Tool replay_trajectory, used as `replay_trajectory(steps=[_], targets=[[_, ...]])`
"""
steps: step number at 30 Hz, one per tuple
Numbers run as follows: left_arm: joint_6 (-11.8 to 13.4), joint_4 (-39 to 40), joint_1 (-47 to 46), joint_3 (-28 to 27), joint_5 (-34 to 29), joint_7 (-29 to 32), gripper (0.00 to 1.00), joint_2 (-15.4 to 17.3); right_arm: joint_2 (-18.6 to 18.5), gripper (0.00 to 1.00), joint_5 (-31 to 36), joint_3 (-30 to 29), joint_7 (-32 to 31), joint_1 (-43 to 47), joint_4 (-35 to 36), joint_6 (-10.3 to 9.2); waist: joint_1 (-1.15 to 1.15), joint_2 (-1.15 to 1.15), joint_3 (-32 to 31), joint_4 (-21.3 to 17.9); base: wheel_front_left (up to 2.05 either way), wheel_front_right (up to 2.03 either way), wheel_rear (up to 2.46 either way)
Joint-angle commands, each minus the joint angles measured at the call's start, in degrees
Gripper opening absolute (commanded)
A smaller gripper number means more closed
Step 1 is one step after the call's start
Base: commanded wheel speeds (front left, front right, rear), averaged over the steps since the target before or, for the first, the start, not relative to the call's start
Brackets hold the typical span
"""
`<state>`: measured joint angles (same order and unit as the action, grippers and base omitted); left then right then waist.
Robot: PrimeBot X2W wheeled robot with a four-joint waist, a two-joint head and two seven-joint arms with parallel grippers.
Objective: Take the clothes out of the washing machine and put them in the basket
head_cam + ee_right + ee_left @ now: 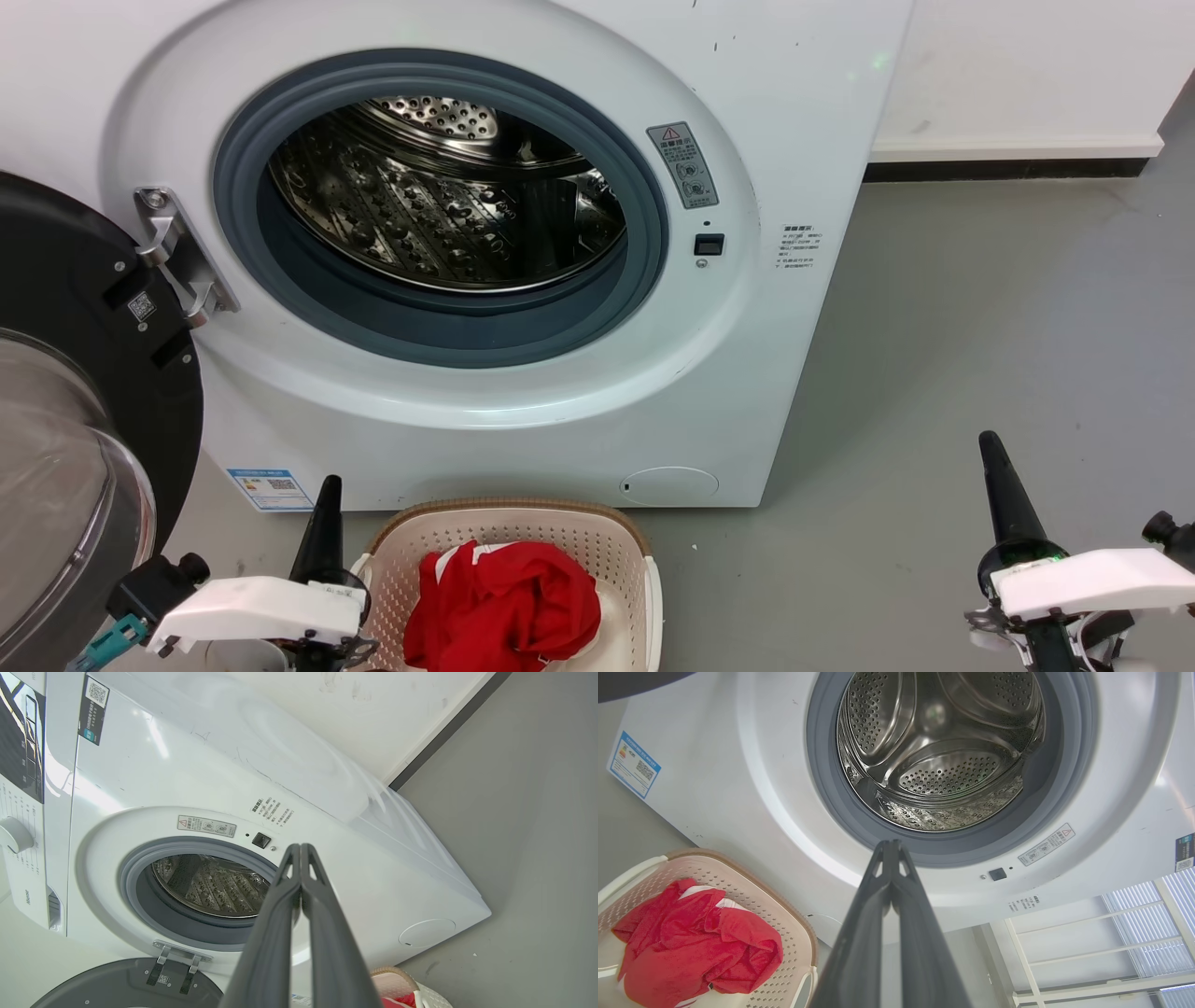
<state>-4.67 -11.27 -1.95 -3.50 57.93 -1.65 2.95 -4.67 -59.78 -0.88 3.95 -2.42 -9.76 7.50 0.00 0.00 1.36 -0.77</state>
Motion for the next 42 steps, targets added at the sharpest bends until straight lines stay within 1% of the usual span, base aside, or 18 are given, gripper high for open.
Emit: replay_trajectory(steps=[1, 23, 42], targets=[[-0.5, 0.3, -1.6, -0.2, 1.9, 0.5, 0.0, 0.0, -0.4, 0.0, -2.1, -0.2, -0.4, -1.6, 0.1, 0.0, 0.0, 0.0, 0.0, 0.0, 0.0, 0.0, 0.0], [-1.5, -1.0, -2.8, -1.5, 15.3, 3.7, 0.0, 0.0, -0.3, 0.0, -15.6, -1.4, -3.7, -2.7, -1.7, 0.0, 0.0, 0.0, -0.4, 0.3, 0.0, 0.0, 0.0], [-2.2, -1.9, -3.6, -2.3, 24.5, 6.0, 0.0, -0.1, -0.1, 0.0, -24.7, -2.3, -6.1, -3.2, -2.8, -0.01, 0.0, 0.0, -0.8, 0.5, 0.0, 0.0, 0.0]])
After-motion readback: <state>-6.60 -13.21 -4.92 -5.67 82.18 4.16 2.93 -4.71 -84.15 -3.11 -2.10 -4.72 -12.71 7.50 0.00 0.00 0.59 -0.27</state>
